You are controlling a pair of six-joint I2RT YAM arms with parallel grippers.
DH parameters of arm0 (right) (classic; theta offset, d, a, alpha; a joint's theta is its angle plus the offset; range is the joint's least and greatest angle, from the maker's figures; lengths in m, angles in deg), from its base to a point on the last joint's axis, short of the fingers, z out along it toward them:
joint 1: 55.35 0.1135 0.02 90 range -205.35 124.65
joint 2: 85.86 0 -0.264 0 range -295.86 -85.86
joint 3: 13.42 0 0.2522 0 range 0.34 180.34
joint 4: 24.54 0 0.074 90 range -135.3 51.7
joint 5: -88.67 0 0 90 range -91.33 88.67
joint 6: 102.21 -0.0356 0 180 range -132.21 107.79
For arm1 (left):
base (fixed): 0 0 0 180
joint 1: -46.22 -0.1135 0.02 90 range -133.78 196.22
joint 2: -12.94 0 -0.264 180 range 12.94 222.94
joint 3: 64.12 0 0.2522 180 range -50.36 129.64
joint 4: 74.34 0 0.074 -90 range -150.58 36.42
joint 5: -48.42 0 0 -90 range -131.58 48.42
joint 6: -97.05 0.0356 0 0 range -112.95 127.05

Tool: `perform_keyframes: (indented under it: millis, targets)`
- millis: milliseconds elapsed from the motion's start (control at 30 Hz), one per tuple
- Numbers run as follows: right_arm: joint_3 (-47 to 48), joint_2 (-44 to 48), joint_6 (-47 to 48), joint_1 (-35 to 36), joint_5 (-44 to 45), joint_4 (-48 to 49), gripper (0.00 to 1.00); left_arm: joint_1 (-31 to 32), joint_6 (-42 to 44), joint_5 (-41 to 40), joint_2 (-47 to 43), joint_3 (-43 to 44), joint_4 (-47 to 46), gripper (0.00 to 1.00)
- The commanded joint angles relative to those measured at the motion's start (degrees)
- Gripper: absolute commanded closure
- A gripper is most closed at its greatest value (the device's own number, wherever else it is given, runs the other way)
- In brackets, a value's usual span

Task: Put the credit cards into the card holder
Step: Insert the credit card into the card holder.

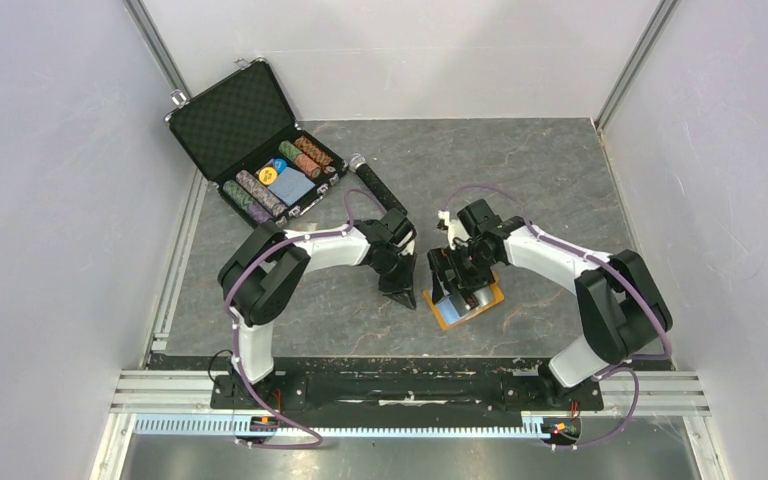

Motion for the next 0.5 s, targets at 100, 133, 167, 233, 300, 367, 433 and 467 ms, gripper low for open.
perform_keyframes:
  millis: [100,133,167,233,300,367,433,467]
  targets:
    - [5.33,3.07,5.16,2.18,8.24,-5.33,0.02,0.10,-1.31,0.62,1.50,2.59,-1.58,0.98]
    - [5.70,2.98,5.66,2.60,9.04,-5.89,0.02,0.15,-1.38,0.72,1.59,2.81,-1.56,0.98]
    - [5.83,2.97,5.98,2.83,9.57,-6.37,0.02,0.16,-1.39,0.78,1.69,2.93,-1.58,0.98]
    - [5.58,2.87,6.40,3.06,10.81,-6.71,0.02,0.16,-1.32,1.09,1.90,3.37,-1.56,0.98]
    - [5.58,2.68,7.01,3.20,13.02,-7.54,0.02,0.14,-1.38,1.22,2.13,3.72,-1.49,0.98]
    - [5.40,2.66,7.54,3.28,14.89,-8.08,0.02,0.16,-1.31,1.32,2.29,3.91,-1.40,0.98]
    - [4.91,2.59,7.86,3.27,15.81,-8.05,0.02,0.16,-1.37,1.48,2.46,4.16,-1.41,0.98]
    - [4.49,2.55,7.92,3.28,15.82,-7.74,0.02,0.16,-1.44,1.57,2.57,4.31,-1.46,0.98]
